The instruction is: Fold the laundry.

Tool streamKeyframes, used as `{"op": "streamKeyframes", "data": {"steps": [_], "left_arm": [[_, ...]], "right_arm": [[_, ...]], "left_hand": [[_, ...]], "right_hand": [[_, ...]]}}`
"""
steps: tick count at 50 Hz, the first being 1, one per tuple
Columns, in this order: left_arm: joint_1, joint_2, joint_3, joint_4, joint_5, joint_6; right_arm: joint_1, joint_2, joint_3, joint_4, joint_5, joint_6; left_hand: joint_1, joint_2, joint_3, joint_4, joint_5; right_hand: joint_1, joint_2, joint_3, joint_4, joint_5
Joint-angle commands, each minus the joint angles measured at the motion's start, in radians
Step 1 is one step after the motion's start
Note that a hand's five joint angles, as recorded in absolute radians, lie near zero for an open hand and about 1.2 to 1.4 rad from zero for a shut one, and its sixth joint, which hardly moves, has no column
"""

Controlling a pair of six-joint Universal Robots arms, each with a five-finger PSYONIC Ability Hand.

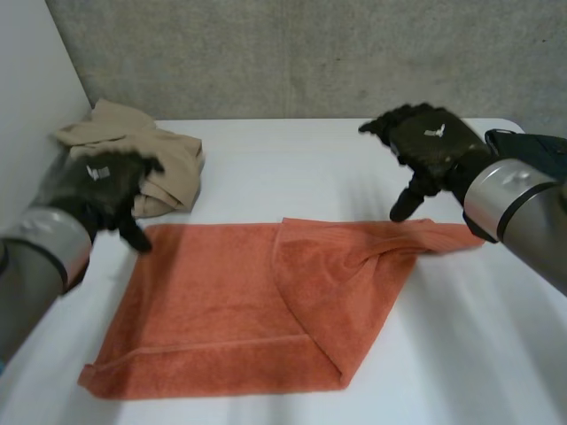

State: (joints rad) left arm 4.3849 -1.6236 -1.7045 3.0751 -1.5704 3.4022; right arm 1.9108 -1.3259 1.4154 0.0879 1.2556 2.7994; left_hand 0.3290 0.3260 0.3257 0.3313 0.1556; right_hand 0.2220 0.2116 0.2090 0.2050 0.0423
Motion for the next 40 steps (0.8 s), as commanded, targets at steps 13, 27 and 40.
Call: {"op": "streamKeyframes", "data": {"steps": [13,27,40], "left_arm": [[-0.059,-0.002,-0.331,-0.027,-0.028,0.261],[-0.053,-0.033,-0.349,-0.003,-0.125,0.272],[-0.050,-0.051,-0.366,0.024,-0.126,0.273]], "right_arm": [[0.040,0.128,0.008,0.030,0.011,-0.181],[0.051,0.177,-0.013,0.016,-0.013,-0.248],[0.157,0.402,-0.217,-0.001,-0.134,-0.617]], "left_hand": [[0.178,0.181,0.181,0.176,0.177],[0.298,0.301,0.302,0.296,0.297],[0.976,0.979,0.979,0.974,0.975]], "right_hand": [[-0.048,-0.037,-0.034,-0.030,-0.042],[-0.048,-0.037,-0.034,-0.030,-0.042],[0.180,0.190,0.193,0.197,0.185]]}}
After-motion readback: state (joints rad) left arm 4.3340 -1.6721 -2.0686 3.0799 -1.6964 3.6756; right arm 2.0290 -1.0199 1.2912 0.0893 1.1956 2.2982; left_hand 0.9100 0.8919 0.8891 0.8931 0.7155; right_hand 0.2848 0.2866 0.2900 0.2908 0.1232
